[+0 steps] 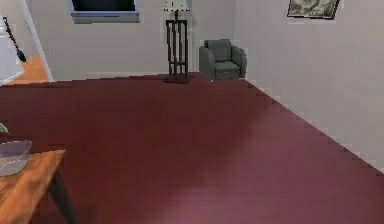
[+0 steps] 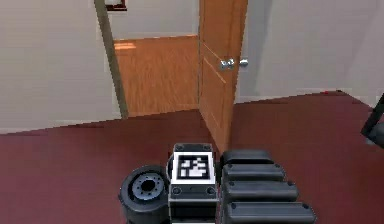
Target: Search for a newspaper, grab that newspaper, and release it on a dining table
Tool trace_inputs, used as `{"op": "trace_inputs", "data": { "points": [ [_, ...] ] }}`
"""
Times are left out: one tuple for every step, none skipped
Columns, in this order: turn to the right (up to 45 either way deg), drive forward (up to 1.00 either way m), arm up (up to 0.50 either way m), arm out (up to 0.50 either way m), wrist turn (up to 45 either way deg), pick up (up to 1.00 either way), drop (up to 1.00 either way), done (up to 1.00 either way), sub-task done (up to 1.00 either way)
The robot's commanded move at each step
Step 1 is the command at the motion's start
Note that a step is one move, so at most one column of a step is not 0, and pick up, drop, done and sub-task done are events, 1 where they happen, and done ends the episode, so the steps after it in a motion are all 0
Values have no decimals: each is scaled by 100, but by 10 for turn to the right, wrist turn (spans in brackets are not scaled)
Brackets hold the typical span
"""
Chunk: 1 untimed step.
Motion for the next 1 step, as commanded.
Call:
{"op": "trace_inputs", "data": {
  "points": [
    [-120, 0, 0, 0, 0, 0, 0, 0, 0]
  ]
}}
